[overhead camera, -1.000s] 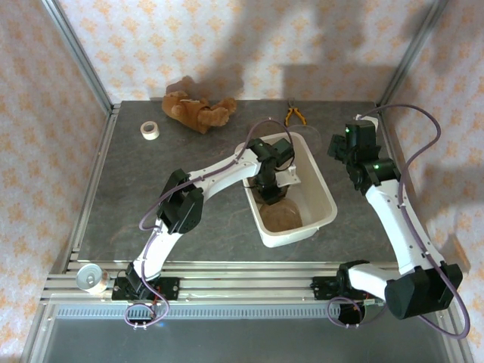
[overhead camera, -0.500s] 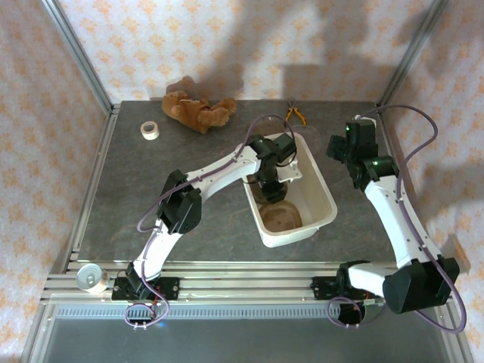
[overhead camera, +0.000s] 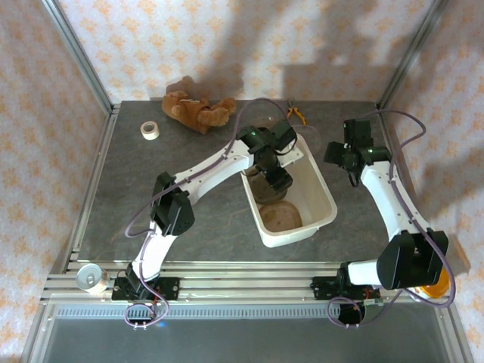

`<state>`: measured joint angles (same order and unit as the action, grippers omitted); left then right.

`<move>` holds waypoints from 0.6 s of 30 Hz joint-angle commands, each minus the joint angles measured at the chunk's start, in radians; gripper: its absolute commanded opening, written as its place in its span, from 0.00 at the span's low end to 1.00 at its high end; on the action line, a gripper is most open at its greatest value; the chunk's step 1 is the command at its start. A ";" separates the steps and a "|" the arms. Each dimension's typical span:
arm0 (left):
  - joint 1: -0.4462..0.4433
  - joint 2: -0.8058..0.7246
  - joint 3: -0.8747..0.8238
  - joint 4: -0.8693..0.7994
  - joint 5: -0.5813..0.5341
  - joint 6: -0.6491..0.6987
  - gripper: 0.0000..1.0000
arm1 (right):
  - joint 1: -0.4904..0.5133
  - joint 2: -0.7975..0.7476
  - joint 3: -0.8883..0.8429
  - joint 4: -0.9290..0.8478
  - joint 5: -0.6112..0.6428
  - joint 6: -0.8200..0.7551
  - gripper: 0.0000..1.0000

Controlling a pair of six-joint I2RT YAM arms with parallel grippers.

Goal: Place the plates into the plastic bin on the countertop

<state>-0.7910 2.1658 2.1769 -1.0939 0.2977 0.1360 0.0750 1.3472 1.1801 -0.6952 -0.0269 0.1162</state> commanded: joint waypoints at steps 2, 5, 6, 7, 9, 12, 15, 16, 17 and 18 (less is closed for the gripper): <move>0.047 -0.116 0.038 0.067 -0.099 -0.206 0.66 | -0.003 0.052 0.027 -0.049 -0.077 0.005 0.81; 0.085 -0.164 0.026 0.062 -0.164 -0.319 0.67 | -0.003 0.085 0.020 -0.053 -0.125 0.006 0.80; 0.103 -0.180 0.018 0.057 -0.178 -0.370 0.67 | -0.003 0.094 0.017 -0.053 -0.138 0.006 0.80; 0.121 -0.197 0.009 0.049 -0.184 -0.421 0.67 | -0.004 0.104 0.013 -0.053 -0.151 0.005 0.79; 0.151 -0.232 -0.013 0.026 -0.221 -0.524 0.67 | -0.003 0.120 0.011 -0.053 -0.184 0.002 0.78; 0.195 -0.283 -0.052 -0.029 -0.237 -0.663 0.67 | -0.003 0.142 0.003 -0.049 -0.242 0.006 0.76; 0.208 -0.322 -0.098 -0.059 -0.248 -0.739 0.68 | -0.003 0.162 0.003 -0.045 -0.282 0.014 0.74; 0.210 -0.330 -0.112 -0.070 -0.251 -0.753 0.68 | -0.002 0.168 0.005 -0.045 -0.294 0.016 0.74; 0.210 -0.335 -0.124 -0.081 -0.253 -0.766 0.68 | -0.001 0.173 0.007 -0.045 -0.301 0.020 0.74; 0.210 -0.340 -0.139 -0.092 -0.250 -0.780 0.68 | -0.001 0.179 0.009 -0.047 -0.305 0.020 0.73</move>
<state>-0.5694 1.8442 2.0762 -1.1095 0.0841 -0.5270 0.0685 1.5146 1.1801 -0.7181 -0.2684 0.1219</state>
